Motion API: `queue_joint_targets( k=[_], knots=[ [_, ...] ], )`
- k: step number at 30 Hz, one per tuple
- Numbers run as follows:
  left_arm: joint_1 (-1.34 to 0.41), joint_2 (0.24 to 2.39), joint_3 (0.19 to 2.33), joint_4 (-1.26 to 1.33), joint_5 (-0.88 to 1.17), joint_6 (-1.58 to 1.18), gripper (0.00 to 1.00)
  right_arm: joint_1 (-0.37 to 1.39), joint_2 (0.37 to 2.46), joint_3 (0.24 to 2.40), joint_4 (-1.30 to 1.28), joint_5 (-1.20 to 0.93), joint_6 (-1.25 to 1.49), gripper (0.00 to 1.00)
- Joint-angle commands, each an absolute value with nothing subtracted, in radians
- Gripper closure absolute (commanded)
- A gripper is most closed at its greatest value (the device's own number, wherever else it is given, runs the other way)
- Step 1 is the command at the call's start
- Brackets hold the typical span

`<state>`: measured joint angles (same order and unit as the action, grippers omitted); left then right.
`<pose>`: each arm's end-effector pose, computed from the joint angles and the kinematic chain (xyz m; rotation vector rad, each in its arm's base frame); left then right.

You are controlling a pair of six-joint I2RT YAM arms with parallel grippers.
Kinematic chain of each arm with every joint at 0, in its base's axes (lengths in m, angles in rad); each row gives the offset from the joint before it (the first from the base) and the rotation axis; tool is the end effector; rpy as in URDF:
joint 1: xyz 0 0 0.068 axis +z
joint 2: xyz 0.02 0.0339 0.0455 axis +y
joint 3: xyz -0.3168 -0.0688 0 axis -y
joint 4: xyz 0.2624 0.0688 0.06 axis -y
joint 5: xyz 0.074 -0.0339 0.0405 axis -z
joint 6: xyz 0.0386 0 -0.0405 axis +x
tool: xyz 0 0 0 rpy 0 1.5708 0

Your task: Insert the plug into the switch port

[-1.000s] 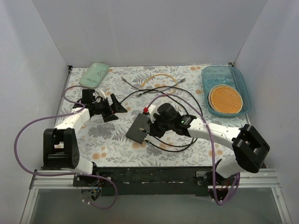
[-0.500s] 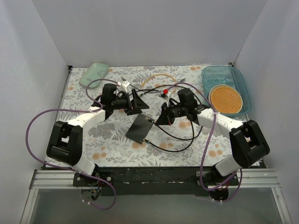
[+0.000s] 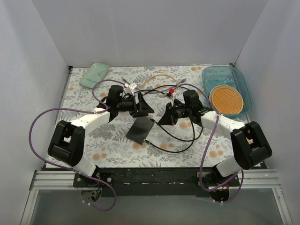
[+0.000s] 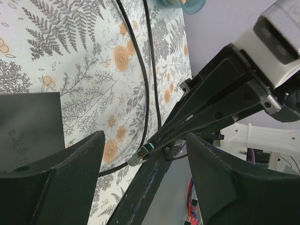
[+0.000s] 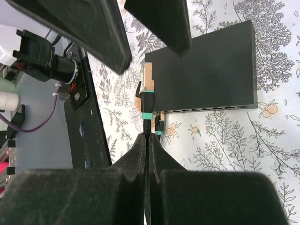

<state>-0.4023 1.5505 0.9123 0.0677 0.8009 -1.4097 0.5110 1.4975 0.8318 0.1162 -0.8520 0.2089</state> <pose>0.3066 -0.1606 0.2676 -0.7095 2.5018 -1.7513 0.2693 0.1843 0.2627 -0.8518 2.0147 1.3186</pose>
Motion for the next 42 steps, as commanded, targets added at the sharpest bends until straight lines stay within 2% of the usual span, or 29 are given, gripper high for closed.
queue_joint_targets(
  k=[1,4,9,10,11,14,19,21,23,25,26,27,30,33,37,42],
  knots=[
    [-0.439,1.545,0.946,0.02,0.798,-1.359,0.33,0.505,1.454,0.818,0.221,-0.894,0.267,0.99],
    [-0.452,1.545,0.945,0.006,0.792,-1.344,0.33,0.505,1.454,0.805,0.253,-0.9,0.287,0.99],
    [-0.472,1.532,0.937,0.006,0.795,-1.342,0.41,0.502,1.462,0.789,0.278,-0.884,0.311,0.99],
    [-0.472,1.529,0.934,0.006,0.793,-1.342,0.45,0.502,1.459,0.784,0.288,-0.879,0.316,0.99],
    [-0.472,1.523,0.931,0.006,0.789,-1.345,0.56,0.502,1.457,0.775,0.301,-0.879,0.324,0.99],
    [-0.472,1.523,0.93,0.006,0.796,-1.351,0.72,0.502,1.454,0.77,0.313,-0.858,0.331,0.99],
    [-0.474,1.52,0.931,0.006,0.813,-1.353,0.78,0.5,1.456,0.761,0.357,-0.85,0.371,0.99],
    [-0.476,1.519,0.933,0.006,0.815,-1.353,0.94,0.5,1.453,0.756,0.371,-0.828,0.383,0.99],
    [-0.476,1.511,0.933,0.006,0.798,-1.356,1.0,0.5,1.447,0.758,0.373,-0.799,0.385,0.99],
    [-0.476,1.502,0.936,-0.034,0.775,-1.37,1.0,0.5,1.428,0.765,0.336,-0.746,0.373,0.9],
    [-0.476,1.5,0.94,-0.043,0.752,-1.376,1.0,0.5,1.416,0.768,0.315,-0.723,0.348,0.8],
    [-0.476,1.5,0.943,-0.057,0.744,-1.381,1.0,0.5,1.385,0.773,0.292,-0.689,0.339,0.62],
    [-0.477,1.496,0.953,-0.08,0.703,-1.422,1.0,0.503,1.304,0.787,0.203,-0.554,0.287,0.36],
    [-0.479,1.502,0.977,-0.142,0.638,-1.454,1.0,0.537,1.238,0.825,0.085,-0.389,0.201,0.28],
    [-0.482,1.517,0.999,-0.176,0.6,-1.479,1.0,0.672,1.242,0.903,-0.043,-0.105,0.092,0.25],
    [-0.483,1.539,1.017,-0.195,0.584,-1.483,1.0,0.808,1.342,0.968,-0.13,-0.006,0.052,0.26]
  ],
)
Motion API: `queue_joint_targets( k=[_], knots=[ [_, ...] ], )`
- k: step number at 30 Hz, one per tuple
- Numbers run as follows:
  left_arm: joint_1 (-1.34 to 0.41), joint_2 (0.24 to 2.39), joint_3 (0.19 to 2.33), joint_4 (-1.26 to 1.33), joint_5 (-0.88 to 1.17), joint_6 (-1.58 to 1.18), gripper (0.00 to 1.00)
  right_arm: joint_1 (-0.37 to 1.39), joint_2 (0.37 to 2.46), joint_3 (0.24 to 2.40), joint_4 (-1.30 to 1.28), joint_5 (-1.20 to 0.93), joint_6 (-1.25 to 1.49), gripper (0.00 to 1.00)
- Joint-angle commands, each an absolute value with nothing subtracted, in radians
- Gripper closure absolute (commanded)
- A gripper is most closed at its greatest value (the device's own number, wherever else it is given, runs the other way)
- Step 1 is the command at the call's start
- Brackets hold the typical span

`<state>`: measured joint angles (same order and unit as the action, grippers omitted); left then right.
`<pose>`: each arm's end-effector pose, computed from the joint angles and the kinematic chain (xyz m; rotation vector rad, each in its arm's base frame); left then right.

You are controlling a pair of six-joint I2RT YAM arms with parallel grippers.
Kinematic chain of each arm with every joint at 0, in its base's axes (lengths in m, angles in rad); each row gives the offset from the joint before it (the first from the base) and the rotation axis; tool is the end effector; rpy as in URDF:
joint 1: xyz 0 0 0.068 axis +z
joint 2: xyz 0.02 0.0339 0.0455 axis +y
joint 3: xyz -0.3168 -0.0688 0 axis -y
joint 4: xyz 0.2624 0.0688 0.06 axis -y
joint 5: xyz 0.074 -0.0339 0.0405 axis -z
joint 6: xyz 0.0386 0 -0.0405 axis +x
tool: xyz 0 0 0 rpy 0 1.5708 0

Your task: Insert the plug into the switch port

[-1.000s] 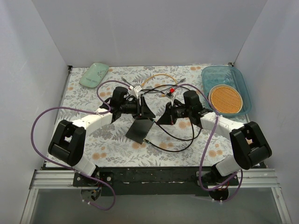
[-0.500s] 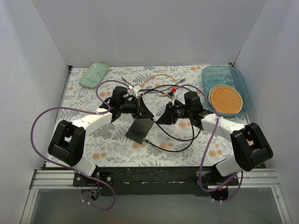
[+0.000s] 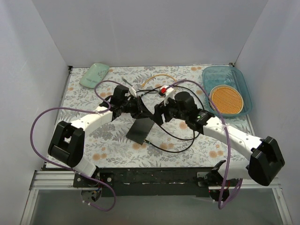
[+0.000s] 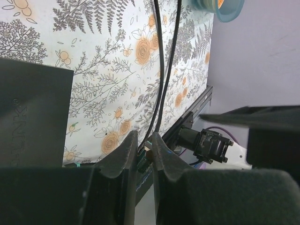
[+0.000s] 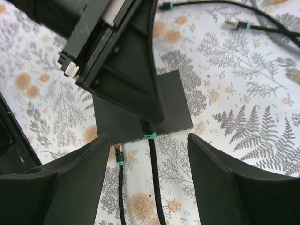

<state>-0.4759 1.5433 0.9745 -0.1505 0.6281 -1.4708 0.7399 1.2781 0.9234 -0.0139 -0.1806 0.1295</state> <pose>0.2953 -0.1777 0.2701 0.9393 -2.5637 1.5063 0.2168 0.2073 0.3416 -0.7210 1.8743 0.7434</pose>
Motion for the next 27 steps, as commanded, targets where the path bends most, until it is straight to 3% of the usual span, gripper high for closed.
queue_joint_targets(
  k=[1,16,27],
  knots=[
    [-0.483,1.54,1.019,-0.195,0.584,-1.483,1.0,0.818,1.35,0.968,-0.126,0.036,0.055,0.27],
    [-0.483,1.539,1.023,-0.198,0.595,-1.48,1.0,0.873,1.414,0.986,-0.097,0.069,0.052,0.57],
    [-0.483,1.54,1.02,-0.198,0.598,-1.48,1.0,0.9,1.402,0.96,-0.026,0.057,0.092,0.61]
  ],
)
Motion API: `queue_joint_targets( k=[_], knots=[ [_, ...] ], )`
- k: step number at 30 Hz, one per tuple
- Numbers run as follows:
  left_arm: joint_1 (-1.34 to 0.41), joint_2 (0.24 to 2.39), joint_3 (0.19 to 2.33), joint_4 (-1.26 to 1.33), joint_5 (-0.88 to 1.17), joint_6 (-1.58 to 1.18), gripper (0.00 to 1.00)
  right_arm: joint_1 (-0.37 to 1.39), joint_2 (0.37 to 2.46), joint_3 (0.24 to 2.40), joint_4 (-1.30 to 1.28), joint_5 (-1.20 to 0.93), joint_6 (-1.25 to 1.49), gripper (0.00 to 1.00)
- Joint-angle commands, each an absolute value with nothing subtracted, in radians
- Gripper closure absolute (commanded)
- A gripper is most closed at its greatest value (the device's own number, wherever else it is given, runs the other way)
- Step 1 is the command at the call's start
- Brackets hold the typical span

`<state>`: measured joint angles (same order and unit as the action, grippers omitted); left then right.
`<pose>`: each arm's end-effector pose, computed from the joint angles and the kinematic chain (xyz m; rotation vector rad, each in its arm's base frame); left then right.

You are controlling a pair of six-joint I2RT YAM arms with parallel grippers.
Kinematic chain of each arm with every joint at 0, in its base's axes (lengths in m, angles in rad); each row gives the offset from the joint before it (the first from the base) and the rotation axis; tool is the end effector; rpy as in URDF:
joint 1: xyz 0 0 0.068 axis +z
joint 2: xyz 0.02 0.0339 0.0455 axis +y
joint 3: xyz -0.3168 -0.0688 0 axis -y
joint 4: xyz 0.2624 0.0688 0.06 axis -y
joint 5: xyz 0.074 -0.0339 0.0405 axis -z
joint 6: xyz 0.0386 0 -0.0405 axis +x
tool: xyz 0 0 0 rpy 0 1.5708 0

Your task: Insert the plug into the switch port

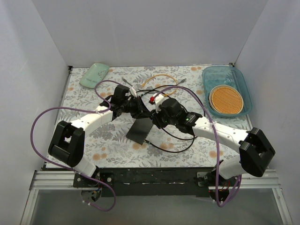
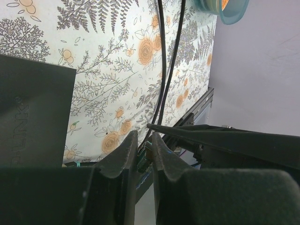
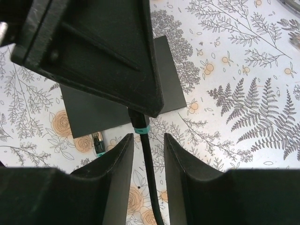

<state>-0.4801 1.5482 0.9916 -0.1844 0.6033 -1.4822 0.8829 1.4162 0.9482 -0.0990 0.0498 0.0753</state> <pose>0.2962 -0.1789 0.2711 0.9812 -2.5690 1.4688 0.2094 0.2517 0.3012 -0.8291 2.0163 0.5033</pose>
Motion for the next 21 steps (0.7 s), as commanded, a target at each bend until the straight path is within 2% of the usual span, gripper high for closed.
queue_joint_targets(
  k=[1,5,6,8,9,10,17,18,19,20,21],
  knots=[
    [-0.483,1.54,1.019,-0.196,0.597,-1.482,1.0,0.903,1.404,0.96,-0.018,0.063,0.094,0.61],
    [-0.483,1.537,1.014,-0.196,0.6,-1.483,1.0,0.91,1.416,0.962,-0.015,0.066,0.1,0.63],
    [-0.483,1.537,1.014,-0.196,0.6,-1.483,1.0,0.911,1.42,0.962,-0.014,0.067,0.101,0.73],
    [-0.483,1.537,1.014,-0.198,0.6,-1.485,1.0,0.914,1.433,0.963,-0.014,0.071,0.104,0.85],
    [-0.483,1.536,1.014,-0.193,0.6,-1.485,1.0,0.916,1.436,0.966,-0.014,0.072,0.104,0.96],
    [-0.483,1.532,1.014,-0.195,0.6,-1.486,1.0,0.919,1.439,0.969,-0.018,0.081,0.103,0.99],
    [-0.483,1.535,1.003,-0.17,0.618,-1.497,0.98,0.923,1.44,0.96,-0.034,0.14,0.1,0.99],
    [-0.483,1.537,1.0,-0.161,0.624,-1.5,0.89,0.923,1.437,0.957,-0.034,0.149,0.1,0.99],
    [-0.483,1.54,0.997,-0.152,0.636,-1.502,0.68,0.923,1.433,0.953,-0.029,0.161,0.098,0.99],
    [-0.483,1.54,0.999,-0.15,0.631,-1.5,0.28,0.923,1.43,0.948,-0.031,0.167,0.095,0.99],
    [-0.483,1.52,0.999,-0.158,0.605,-1.499,0.11,0.923,1.427,0.945,-0.034,0.173,0.092,0.99]
  ],
)
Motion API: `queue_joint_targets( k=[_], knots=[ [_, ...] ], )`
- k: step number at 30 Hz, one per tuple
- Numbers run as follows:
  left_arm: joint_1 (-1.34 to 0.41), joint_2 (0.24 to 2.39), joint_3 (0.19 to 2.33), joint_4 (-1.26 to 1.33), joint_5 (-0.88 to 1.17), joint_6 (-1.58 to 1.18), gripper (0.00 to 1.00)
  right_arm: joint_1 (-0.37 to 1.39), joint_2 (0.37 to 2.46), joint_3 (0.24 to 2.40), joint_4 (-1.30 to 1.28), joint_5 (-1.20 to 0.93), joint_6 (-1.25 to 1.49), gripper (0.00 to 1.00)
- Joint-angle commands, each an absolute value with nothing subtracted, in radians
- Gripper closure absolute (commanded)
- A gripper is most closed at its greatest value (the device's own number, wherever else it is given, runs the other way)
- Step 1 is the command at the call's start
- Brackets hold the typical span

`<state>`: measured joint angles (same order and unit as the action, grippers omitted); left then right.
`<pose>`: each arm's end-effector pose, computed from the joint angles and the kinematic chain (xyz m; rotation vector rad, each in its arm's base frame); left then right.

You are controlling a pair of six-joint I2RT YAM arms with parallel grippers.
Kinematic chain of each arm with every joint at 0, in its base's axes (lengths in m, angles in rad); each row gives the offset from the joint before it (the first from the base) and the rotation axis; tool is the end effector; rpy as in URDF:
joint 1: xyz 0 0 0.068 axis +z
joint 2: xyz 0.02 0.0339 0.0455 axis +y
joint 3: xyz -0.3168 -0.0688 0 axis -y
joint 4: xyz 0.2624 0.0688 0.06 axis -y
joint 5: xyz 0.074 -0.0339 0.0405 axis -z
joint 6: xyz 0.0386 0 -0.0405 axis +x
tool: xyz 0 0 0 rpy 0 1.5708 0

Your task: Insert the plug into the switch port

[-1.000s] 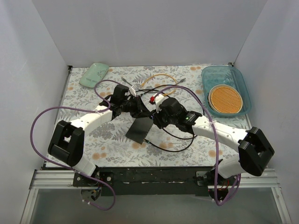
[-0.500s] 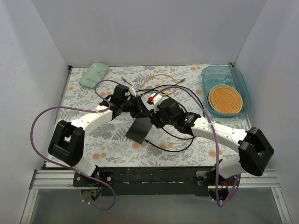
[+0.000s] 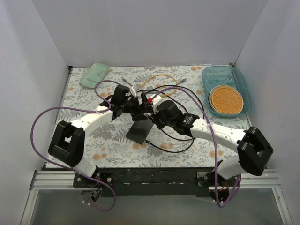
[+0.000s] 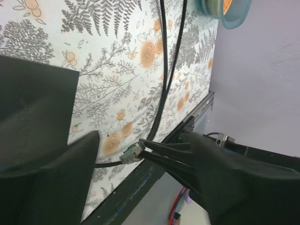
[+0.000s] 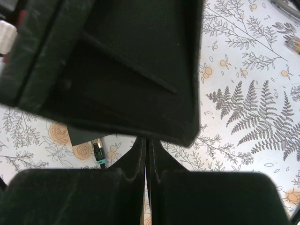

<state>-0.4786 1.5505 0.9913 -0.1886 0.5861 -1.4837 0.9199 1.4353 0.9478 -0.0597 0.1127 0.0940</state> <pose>0.2970 -0.1781 0.2697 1.0051 -2.5789 1.4558 0.2053 0.2624 0.2990 -0.8008 1.9976 0.4806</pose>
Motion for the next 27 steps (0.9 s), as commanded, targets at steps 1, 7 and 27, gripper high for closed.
queue_joint_targets(
  k=[1,7,27],
  knots=[
    [-0.48,1.507,0.999,-0.17,0.522,-1.494,0.02,0.923,1.424,0.942,-0.038,0.181,0.086,0.99],
    [-0.427,1.407,1.031,-0.348,0.158,-1.381,0.02,0.919,1.368,0.893,-0.077,0.236,0.066,0.99],
    [-0.4,1.428,0.902,-0.342,0.087,-1.161,0.03,0.816,1.41,0.704,0.037,-0.348,0.003,0.99]
  ],
)
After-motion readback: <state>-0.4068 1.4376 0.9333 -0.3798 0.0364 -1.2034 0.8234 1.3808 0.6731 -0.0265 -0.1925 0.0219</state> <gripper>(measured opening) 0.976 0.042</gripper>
